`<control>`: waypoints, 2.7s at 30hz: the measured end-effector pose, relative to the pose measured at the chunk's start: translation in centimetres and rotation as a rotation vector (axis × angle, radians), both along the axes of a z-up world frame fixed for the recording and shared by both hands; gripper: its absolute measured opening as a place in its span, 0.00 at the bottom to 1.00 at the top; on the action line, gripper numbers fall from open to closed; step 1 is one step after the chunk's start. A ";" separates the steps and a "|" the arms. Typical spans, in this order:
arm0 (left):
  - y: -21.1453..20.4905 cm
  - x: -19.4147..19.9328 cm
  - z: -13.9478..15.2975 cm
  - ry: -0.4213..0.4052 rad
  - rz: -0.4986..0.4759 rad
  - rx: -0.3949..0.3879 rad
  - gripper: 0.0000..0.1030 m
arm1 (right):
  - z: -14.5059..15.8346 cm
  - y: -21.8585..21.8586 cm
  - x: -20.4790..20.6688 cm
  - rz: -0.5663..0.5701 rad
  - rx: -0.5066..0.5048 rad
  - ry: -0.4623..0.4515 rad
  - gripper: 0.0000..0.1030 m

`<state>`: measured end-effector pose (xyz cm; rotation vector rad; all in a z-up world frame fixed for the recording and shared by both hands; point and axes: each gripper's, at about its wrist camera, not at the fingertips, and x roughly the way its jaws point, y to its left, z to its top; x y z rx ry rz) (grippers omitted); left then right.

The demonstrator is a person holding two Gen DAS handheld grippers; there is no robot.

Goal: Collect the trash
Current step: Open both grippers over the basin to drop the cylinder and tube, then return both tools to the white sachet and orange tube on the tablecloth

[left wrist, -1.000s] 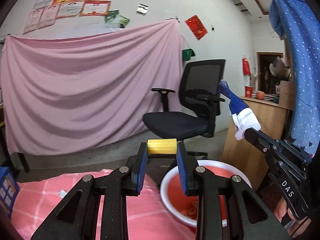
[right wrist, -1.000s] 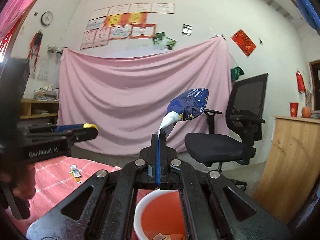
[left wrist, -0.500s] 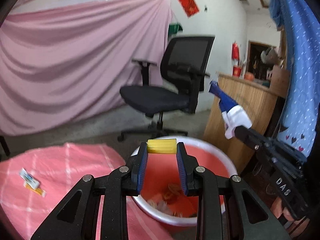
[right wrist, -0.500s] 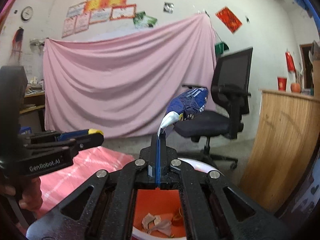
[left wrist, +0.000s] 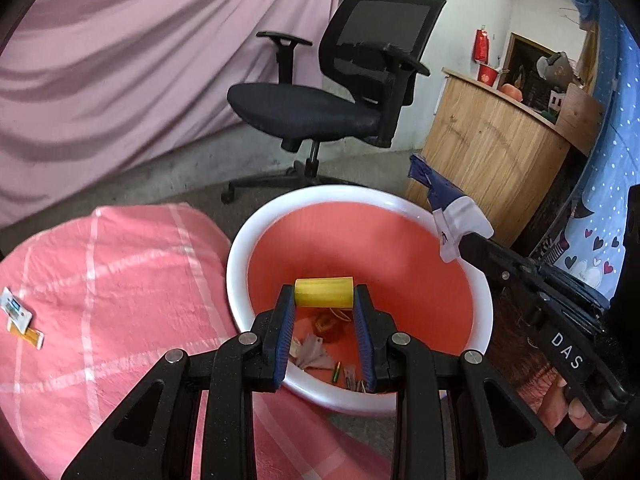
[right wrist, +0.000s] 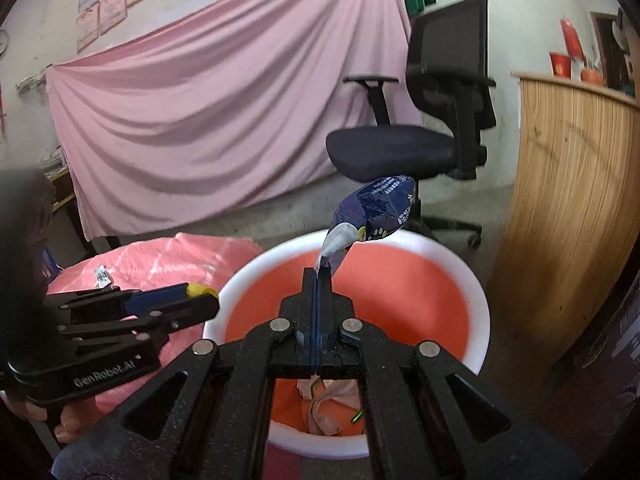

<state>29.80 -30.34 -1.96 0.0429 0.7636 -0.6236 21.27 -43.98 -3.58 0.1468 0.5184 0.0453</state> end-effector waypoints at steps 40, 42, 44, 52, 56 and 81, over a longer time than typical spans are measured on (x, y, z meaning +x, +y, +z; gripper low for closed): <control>11.6 -5.1 5.0 -0.302 0.347 -0.060 0.98 | 4.3 3.1 -0.6 0.029 0.037 -0.214 0.93; 13.2 -5.7 5.5 -0.321 0.394 -0.084 0.98 | 4.8 3.9 -0.9 0.047 0.042 -0.251 0.98; 14.7 -6.4 6.0 -0.349 0.443 -0.097 0.98 | 5.2 5.1 -1.4 0.072 0.038 -0.284 1.00; 19.5 -9.4 7.0 -0.461 0.569 -0.095 0.98 | 6.5 9.0 -2.9 0.156 0.036 -0.429 1.00; 21.6 -11.0 7.4 -0.525 0.618 -0.079 0.98 | 7.3 11.2 -2.9 0.191 0.037 -0.493 1.00; 31.6 -8.6 3.2 -0.485 0.704 0.084 0.99 | 3.8 24.2 3.5 0.452 -0.176 -0.294 1.00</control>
